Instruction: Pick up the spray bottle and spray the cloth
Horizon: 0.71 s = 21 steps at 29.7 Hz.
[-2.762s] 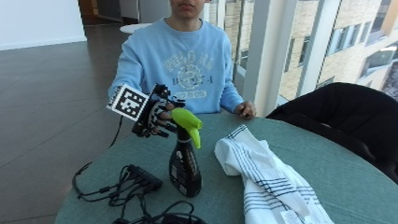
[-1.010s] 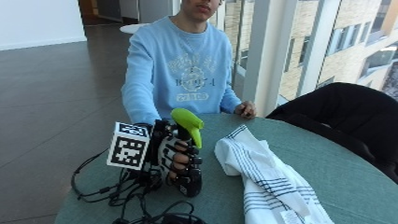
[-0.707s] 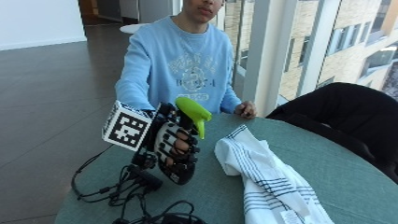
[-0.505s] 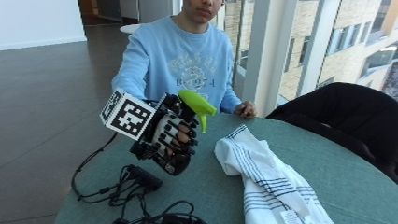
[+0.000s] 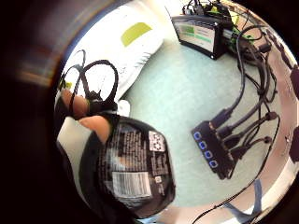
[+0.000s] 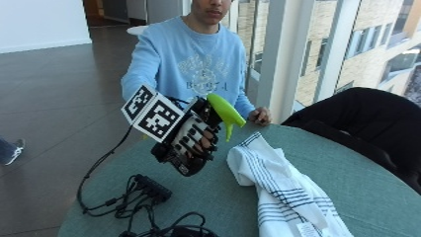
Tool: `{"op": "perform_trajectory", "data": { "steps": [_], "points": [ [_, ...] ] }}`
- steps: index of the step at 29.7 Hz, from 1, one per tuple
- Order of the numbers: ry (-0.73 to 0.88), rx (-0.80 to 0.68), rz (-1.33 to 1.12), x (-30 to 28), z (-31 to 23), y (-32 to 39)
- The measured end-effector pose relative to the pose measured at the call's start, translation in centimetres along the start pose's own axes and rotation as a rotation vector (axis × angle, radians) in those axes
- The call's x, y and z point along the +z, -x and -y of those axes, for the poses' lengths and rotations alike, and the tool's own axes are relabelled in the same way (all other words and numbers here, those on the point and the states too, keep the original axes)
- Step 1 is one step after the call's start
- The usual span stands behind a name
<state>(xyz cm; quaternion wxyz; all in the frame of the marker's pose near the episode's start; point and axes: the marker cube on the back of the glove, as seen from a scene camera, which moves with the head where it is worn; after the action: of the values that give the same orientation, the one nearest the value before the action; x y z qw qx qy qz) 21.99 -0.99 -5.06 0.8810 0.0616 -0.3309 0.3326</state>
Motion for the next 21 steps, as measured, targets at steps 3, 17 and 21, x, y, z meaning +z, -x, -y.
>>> {"op": "perform_trajectory", "data": {
  "steps": [3,17,21],
  "points": [
    [0.028,0.036,-0.017,0.7,0.0,-0.1],
    [0.153,0.125,-0.102,2.6,0.0,-0.7],
    [0.156,0.126,-0.11,2.4,0.1,-0.5]
  ]
}}
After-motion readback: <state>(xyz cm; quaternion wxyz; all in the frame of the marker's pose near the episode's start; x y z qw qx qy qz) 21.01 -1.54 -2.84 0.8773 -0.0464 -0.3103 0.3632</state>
